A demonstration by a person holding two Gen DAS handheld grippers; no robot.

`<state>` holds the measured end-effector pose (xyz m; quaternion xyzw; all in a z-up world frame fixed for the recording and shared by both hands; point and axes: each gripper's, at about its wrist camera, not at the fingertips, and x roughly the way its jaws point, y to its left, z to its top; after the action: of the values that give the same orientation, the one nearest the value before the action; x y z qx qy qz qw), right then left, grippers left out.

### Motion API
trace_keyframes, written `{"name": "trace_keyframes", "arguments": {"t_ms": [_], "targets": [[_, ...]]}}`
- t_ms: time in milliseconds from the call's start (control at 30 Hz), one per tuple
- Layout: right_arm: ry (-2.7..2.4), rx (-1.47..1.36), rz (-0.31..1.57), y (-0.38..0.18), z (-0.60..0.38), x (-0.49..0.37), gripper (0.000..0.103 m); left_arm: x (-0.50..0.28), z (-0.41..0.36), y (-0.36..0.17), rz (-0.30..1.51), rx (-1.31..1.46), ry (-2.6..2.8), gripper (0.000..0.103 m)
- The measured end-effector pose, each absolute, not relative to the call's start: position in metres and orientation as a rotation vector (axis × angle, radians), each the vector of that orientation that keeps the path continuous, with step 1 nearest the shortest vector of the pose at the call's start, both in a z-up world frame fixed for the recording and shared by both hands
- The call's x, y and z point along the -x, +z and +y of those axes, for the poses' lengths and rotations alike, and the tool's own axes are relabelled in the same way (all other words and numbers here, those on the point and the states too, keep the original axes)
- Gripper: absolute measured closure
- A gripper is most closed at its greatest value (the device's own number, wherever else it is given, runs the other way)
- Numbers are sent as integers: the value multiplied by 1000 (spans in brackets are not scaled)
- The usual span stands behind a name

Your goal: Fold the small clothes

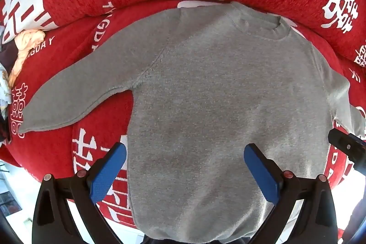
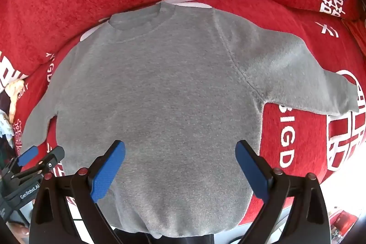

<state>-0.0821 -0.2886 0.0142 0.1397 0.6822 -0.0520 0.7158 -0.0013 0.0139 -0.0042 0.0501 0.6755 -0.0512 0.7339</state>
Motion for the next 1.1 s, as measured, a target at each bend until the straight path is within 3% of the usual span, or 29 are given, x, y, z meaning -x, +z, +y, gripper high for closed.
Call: {"name": "trace_keyframes", "arguments": {"t_ms": [1100], "targets": [[-118, -313, 1506, 14, -282, 82, 5, 1, 13, -3, 1486, -112, -111, 0]]}}
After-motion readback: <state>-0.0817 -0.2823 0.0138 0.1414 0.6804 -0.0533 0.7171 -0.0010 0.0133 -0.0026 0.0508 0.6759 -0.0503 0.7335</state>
